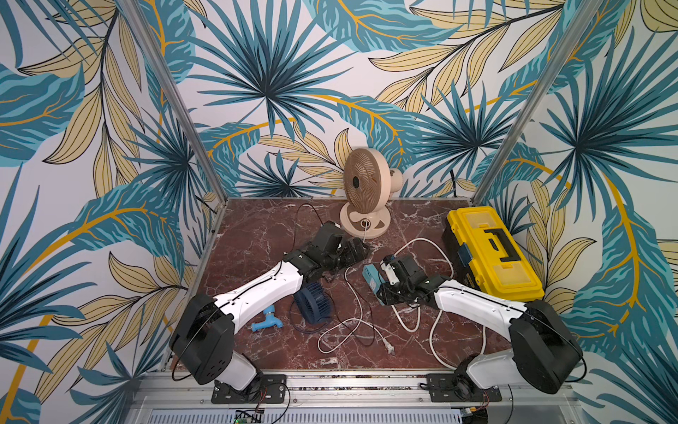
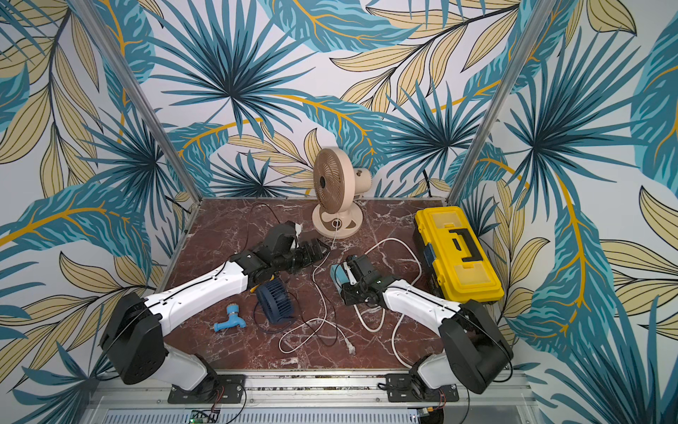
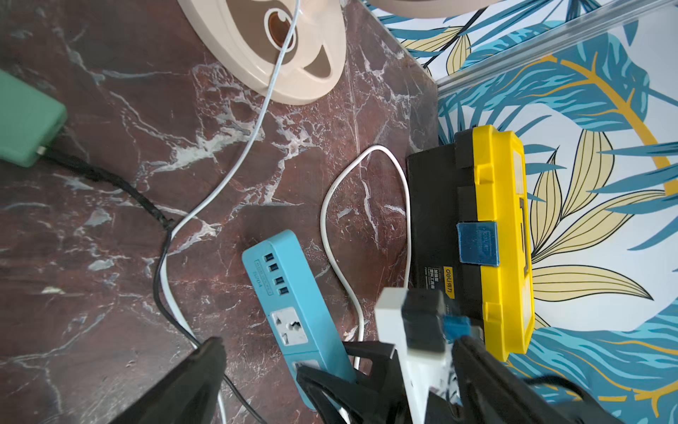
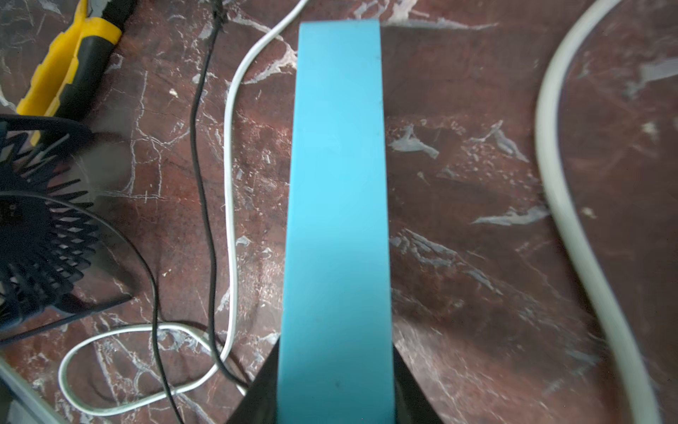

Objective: Plug the desk fan into the power strip
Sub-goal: Adjust the socket at the center of the board.

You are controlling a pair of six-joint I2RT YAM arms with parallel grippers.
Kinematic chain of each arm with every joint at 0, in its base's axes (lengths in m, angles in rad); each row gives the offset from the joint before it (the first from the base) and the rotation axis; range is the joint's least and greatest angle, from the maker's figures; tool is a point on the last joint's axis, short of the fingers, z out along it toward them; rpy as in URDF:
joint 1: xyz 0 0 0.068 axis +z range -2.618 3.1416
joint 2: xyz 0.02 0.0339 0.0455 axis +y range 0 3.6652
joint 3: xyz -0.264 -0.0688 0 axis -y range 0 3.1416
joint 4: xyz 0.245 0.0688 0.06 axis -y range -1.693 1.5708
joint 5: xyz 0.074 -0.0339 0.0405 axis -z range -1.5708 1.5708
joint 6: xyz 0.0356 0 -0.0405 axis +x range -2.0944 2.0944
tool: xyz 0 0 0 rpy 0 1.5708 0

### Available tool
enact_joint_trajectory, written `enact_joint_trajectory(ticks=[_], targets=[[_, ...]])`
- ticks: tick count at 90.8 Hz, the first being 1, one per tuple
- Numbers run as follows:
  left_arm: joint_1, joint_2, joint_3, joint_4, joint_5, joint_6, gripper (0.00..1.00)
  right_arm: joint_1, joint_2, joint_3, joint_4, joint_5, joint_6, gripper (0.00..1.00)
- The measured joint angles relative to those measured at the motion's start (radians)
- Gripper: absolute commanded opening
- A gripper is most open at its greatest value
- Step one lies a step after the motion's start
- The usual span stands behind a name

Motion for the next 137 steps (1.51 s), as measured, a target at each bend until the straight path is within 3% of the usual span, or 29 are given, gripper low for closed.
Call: enact_joint_trajectory(ticks=[9, 18, 39, 45, 54, 66, 83, 97, 118, 125, 137], targets=[[0.0, -0.005, -0.005, 0.013, -0.002, 0.021, 1.0, -0.042, 0.048, -0.004, 0.076, -0.083, 0.015, 0.33], [0.002, -0.005, -0.012, 0.023, -0.002, 0.032, 1.0, -0.076, 0.082, -0.006, 0.119, -0.143, 0.029, 0.48], [0.007, -0.005, -0.021, 0.026, -0.001, 0.047, 1.0, -0.107, 0.116, -0.021, 0.105, -0.159, 0.033, 0.67], [0.007, -0.005, -0.021, 0.031, -0.001, 0.047, 1.0, -0.107, 0.116, -0.018, 0.103, -0.155, 0.027, 0.65], [0.007, -0.005, -0.021, 0.039, -0.001, 0.047, 1.0, -0.11, 0.116, -0.019, 0.101, -0.151, 0.021, 0.44], [0.007, -0.005, -0.021, 0.046, 0.0, 0.047, 1.0, -0.128, 0.104, -0.031, 0.152, -0.168, 0.033, 0.32], [0.006, 0.012, -0.021, 0.064, 0.016, 0.056, 1.0, -0.158, 0.119, -0.062, 0.234, -0.264, 0.076, 0.31], [-0.01, 0.12, 0.014, 0.066, 0.034, 0.083, 1.0, -0.182, 0.169, -0.051, 0.281, -0.347, 0.091, 0.35], [-0.071, 0.292, 0.107, 0.059, 0.054, 0.105, 0.99, -0.179, 0.196, -0.008, 0.227, -0.331, 0.073, 0.4], [-0.084, 0.34, 0.148, 0.061, 0.061, 0.109, 0.96, -0.176, 0.209, 0.001, 0.22, -0.33, 0.068, 0.41], [-0.093, 0.403, 0.181, 0.084, 0.065, 0.106, 0.83, -0.172, 0.232, 0.011, 0.22, -0.336, 0.066, 0.42]])
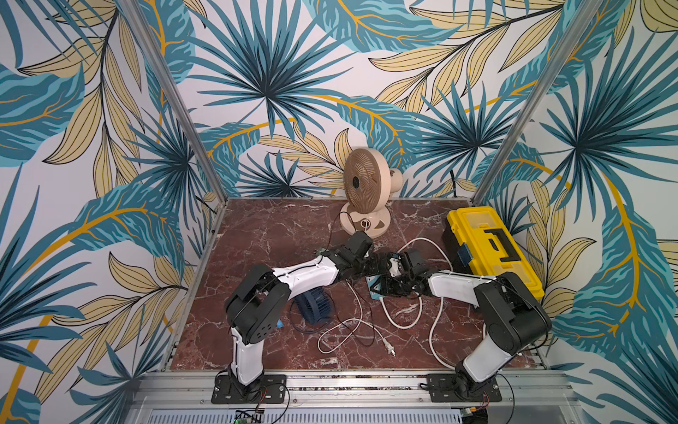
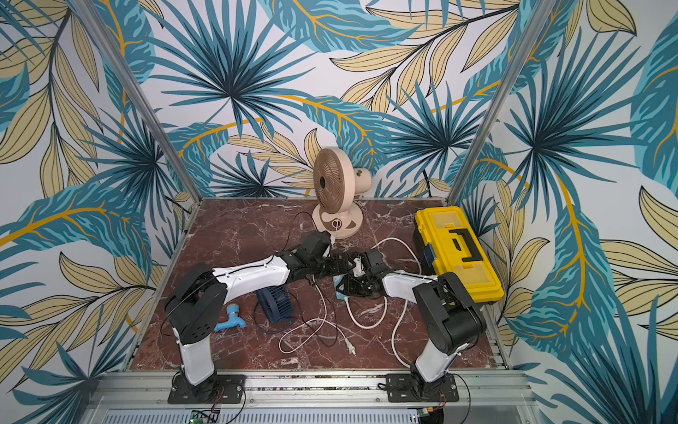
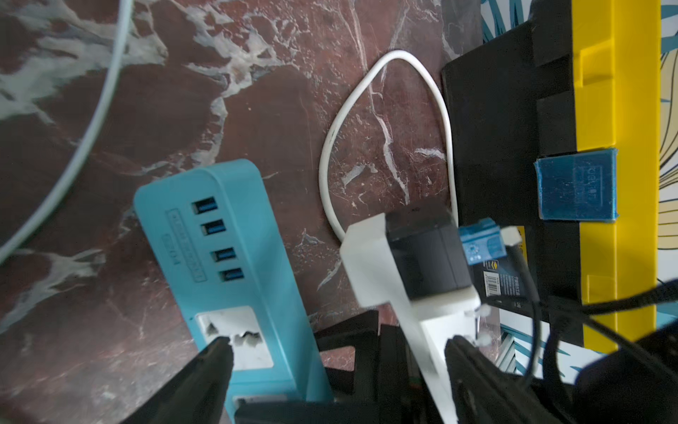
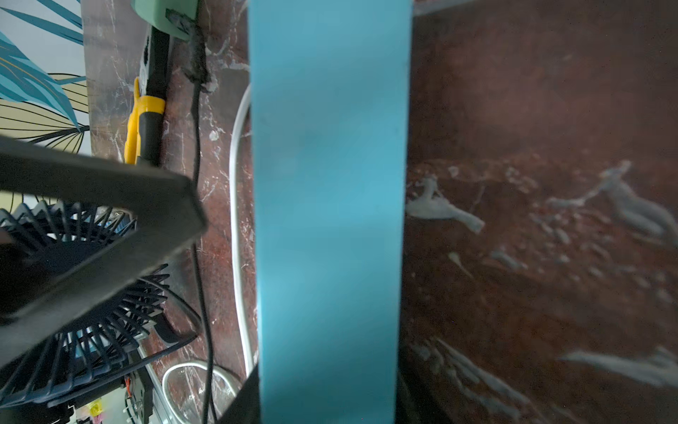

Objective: Plug the desk fan into the power strip
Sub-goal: Adjust the socket at the center of the board.

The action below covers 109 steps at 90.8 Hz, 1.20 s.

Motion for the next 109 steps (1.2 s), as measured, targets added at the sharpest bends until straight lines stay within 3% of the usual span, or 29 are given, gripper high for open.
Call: enact_joint_trajectory(ticks=[14, 40, 52, 73, 81, 96, 109], targets=[[0.005, 0.023, 0.011, 0.053, 0.021, -0.019, 0.65, -0.002, 0.002, 0.005, -0.001, 0.002, 0.005, 0.45], [0.01, 0.058, 0.039, 0.121, 0.077, -0.043, 0.51, -0.015, -0.009, -0.005, 0.035, -0.01, 0.054, 0.62], [0.01, 0.083, 0.055, 0.15, 0.115, -0.055, 0.5, -0.024, -0.028, -0.032, 0.068, 0.002, 0.09, 0.62], [0.008, 0.091, 0.054, 0.17, 0.17, -0.067, 0.6, -0.026, -0.082, -0.09, 0.116, 0.036, 0.116, 0.68], [0.008, 0.087, 0.053, 0.165, 0.183, -0.063, 0.63, -0.022, -0.105, -0.1, 0.1, 0.065, 0.105, 0.61], [0.013, 0.066, 0.033, 0.161, 0.18, -0.063, 0.65, -0.019, -0.114, -0.101, 0.088, 0.092, 0.095, 0.35], [0.021, 0.049, 0.009, 0.174, 0.181, -0.065, 0.65, -0.015, -0.114, -0.102, 0.101, 0.09, 0.1, 0.3]])
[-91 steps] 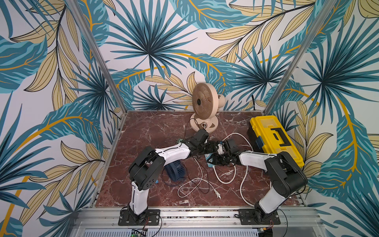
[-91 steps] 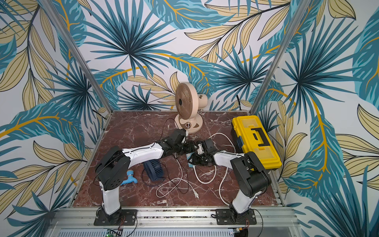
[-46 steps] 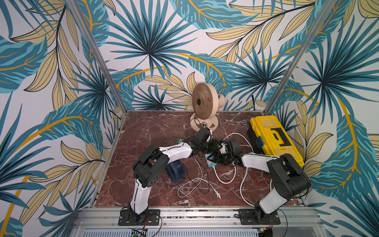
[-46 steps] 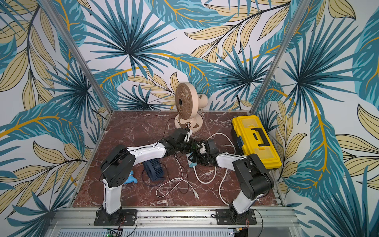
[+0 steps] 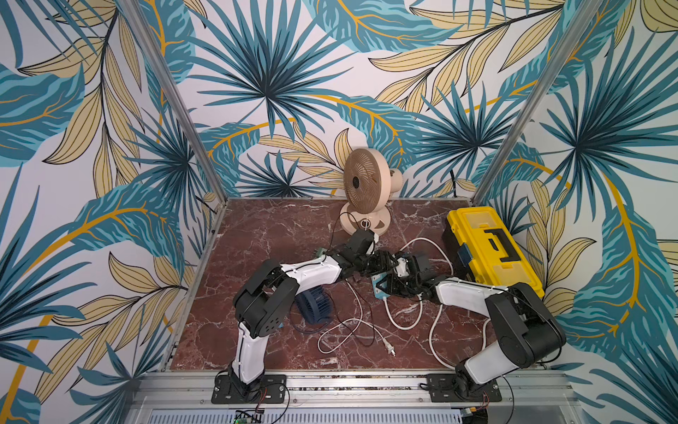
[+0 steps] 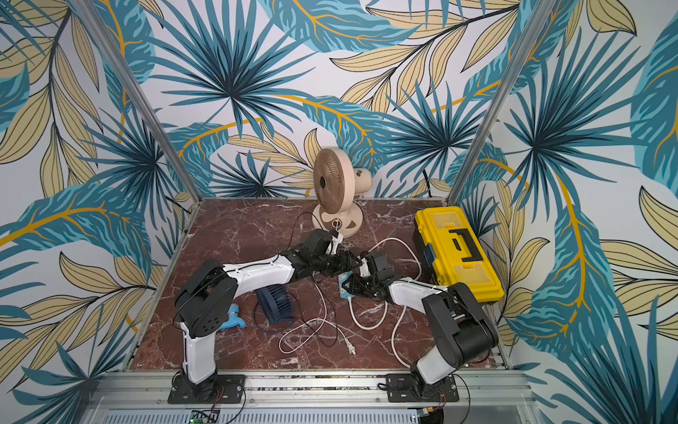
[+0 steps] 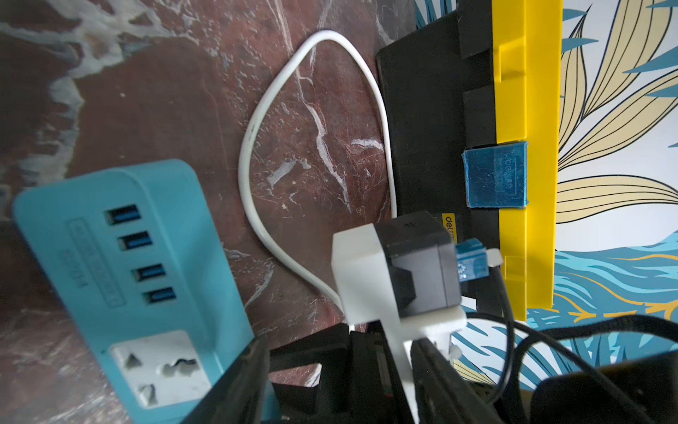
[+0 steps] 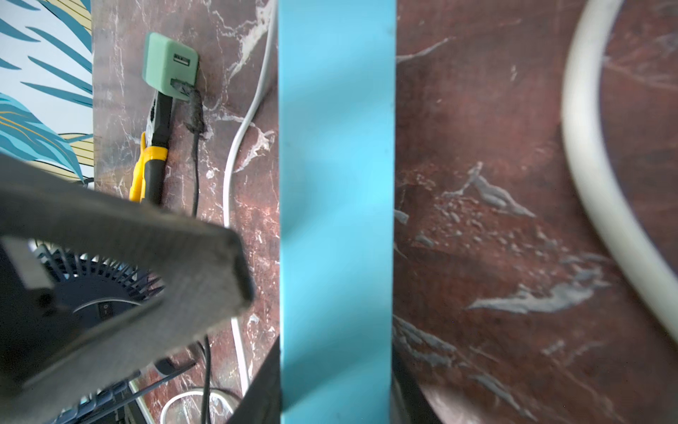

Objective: Plug the desk fan into the power strip
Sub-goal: Adjust the socket at the center of the board.

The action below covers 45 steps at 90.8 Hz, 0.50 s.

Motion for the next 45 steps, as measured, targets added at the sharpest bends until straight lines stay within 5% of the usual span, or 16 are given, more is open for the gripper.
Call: enact_joint_trajectory(ticks=[36, 45], targets=[[0.108, 0.001, -0.027, 0.021, -0.153, -0.034, 0.64, -0.027, 0.105, -0.005, 0.176, -0.179, 0.048, 0.28], [0.102, 0.003, -0.027, 0.027, -0.154, -0.037, 0.64, -0.032, 0.148, -0.003, 0.238, -0.241, 0.069, 0.35]])
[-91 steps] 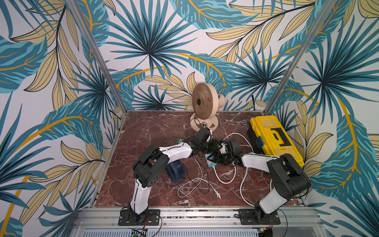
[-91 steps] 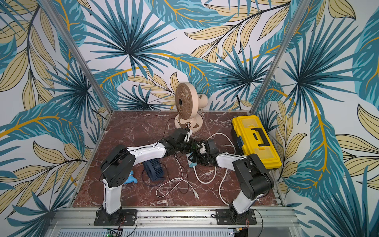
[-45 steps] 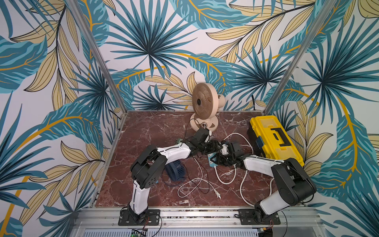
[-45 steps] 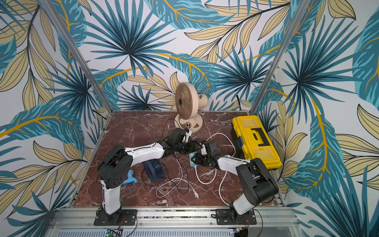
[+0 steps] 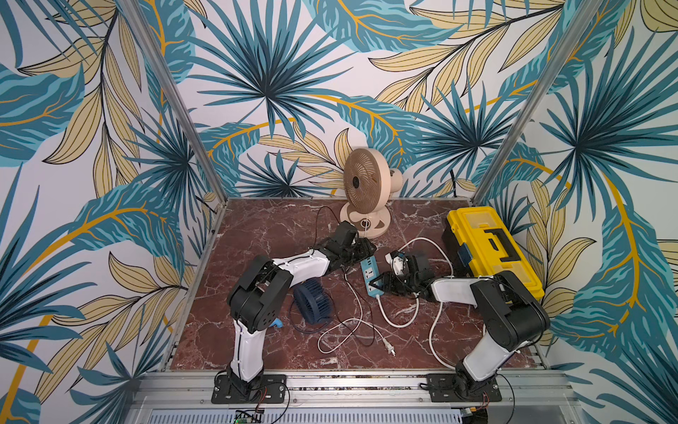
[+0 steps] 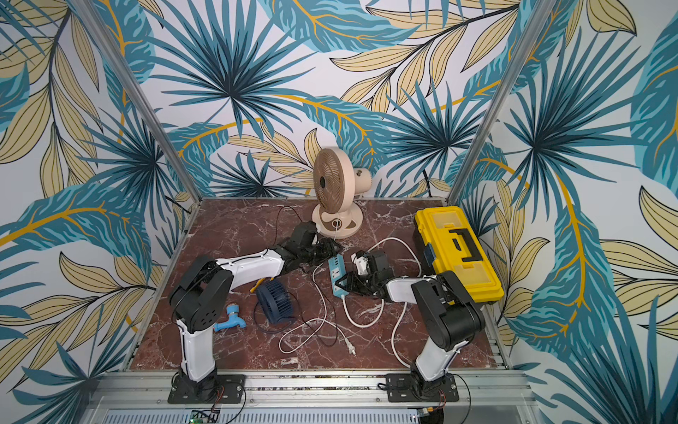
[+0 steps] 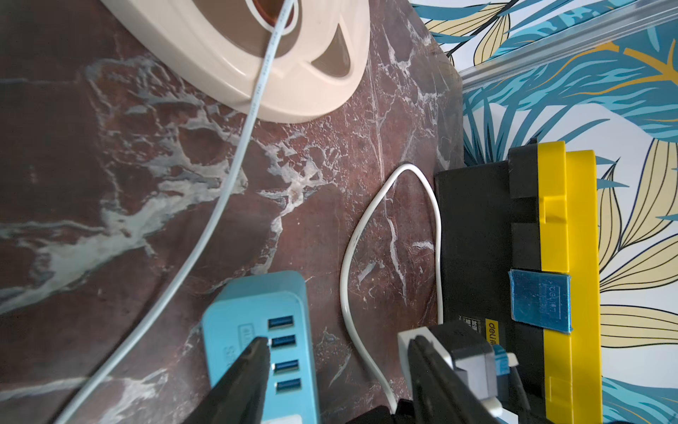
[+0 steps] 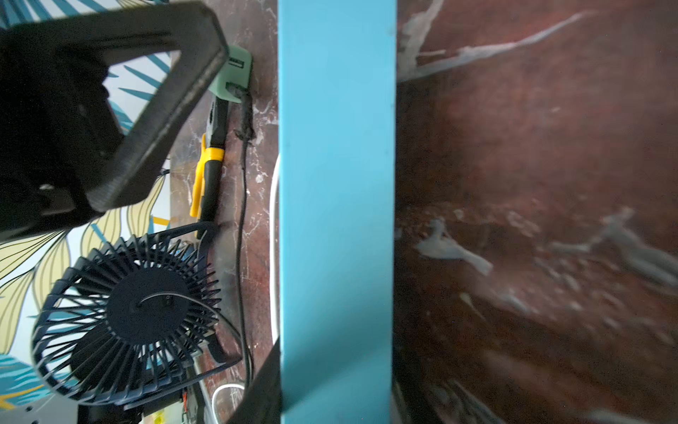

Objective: Plug the desk fan into the power strip
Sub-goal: Adjust the socket at the center of the board.

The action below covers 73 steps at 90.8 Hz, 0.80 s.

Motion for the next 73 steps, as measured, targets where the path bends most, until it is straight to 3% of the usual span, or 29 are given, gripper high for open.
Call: enact_joint_trajectory(ticks=[13, 40, 61, 73], targets=[[-0.012, 0.01, 0.0, 0.0, -0.001, 0.0, 0.64, 0.0, 0.011, 0.023, -0.043, -0.001, -0.01, 0.46], [-0.038, 0.091, 0.06, 0.016, -0.009, 0.001, 0.63, 0.009, -0.002, 0.071, -0.173, 0.05, -0.069, 0.56], [-0.045, 0.138, 0.093, 0.044, -0.009, 0.0, 0.63, 0.012, -0.066, 0.059, -0.218, 0.099, -0.094, 0.82], [-0.048, 0.142, 0.093, 0.036, -0.013, 0.002, 0.63, 0.011, -0.161, 0.038, -0.335, 0.189, -0.108, 0.9]])
